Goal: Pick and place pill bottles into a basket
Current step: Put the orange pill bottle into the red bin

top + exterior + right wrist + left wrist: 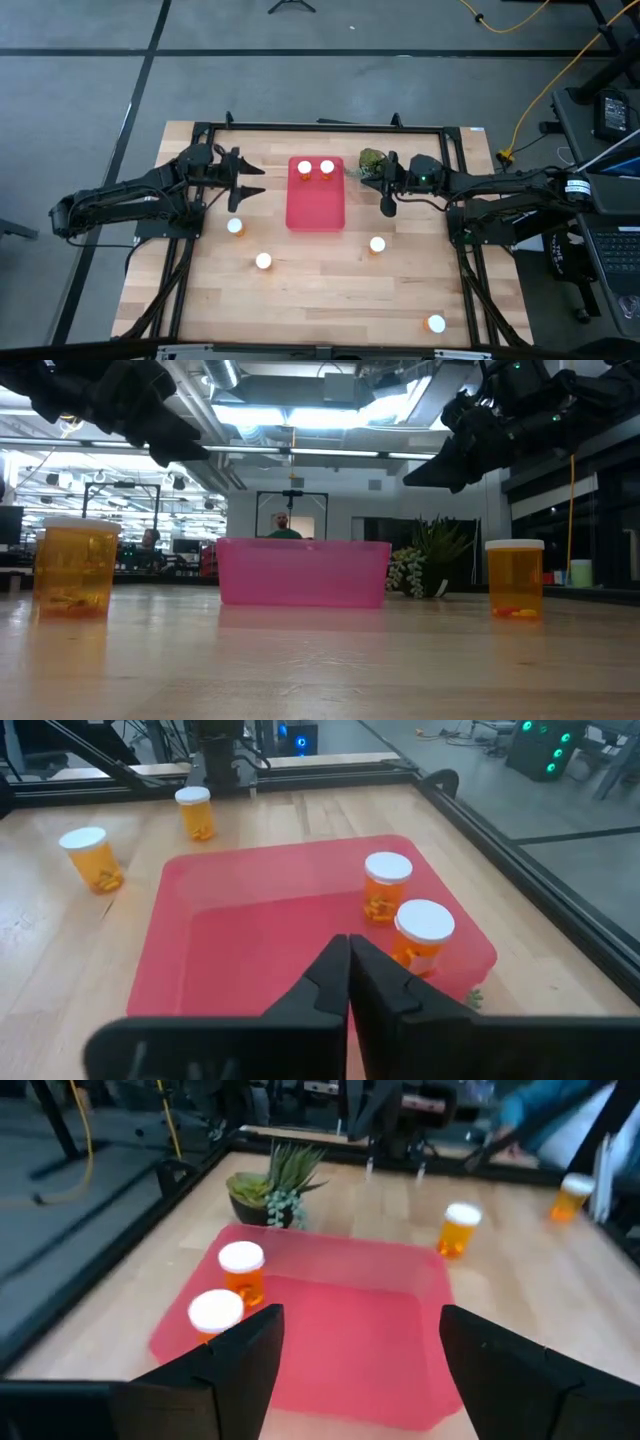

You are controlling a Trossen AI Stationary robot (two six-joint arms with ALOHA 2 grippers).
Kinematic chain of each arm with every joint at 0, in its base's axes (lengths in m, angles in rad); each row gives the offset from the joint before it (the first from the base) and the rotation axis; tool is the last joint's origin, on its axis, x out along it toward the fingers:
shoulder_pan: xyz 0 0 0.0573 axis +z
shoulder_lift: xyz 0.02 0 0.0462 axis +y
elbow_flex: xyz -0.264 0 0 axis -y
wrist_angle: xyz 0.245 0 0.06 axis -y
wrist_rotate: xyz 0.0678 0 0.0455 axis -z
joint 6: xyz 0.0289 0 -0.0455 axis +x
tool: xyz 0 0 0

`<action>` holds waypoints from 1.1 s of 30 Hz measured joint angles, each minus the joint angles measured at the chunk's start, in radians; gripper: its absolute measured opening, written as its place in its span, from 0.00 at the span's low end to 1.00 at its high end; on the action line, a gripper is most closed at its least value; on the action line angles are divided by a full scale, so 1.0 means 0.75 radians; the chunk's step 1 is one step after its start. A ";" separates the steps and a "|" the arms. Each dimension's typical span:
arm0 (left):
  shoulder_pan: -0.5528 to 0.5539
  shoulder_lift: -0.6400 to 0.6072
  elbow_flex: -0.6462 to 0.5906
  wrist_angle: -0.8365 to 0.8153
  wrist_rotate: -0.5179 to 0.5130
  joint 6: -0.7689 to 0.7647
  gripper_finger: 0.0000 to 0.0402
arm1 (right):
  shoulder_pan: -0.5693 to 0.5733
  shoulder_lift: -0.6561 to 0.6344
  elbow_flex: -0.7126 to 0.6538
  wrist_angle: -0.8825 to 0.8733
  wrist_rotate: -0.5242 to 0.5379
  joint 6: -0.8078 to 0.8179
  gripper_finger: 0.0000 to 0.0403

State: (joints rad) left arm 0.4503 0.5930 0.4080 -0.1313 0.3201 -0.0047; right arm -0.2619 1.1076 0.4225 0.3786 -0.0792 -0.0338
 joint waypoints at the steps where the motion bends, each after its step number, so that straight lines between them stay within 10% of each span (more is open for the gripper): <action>1: 0.000 0.000 0.000 0.006 0.003 -0.045 0.65 | -0.001 0.000 0.000 0.000 0.000 0.000 0.04; 15: -0.225 0.001 0.008 0.059 -0.404 -0.188 0.65 | -0.001 0.001 0.001 -0.002 0.000 0.000 0.02; 33: -0.956 0.346 0.408 -0.409 -0.803 -0.409 0.65 | 0.000 0.001 0.001 -0.012 0.000 -0.040 0.07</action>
State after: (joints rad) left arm -0.2667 0.8527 0.7140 -0.4383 -0.2824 -0.3113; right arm -0.2620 1.1080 0.4232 0.3696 -0.0792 -0.0635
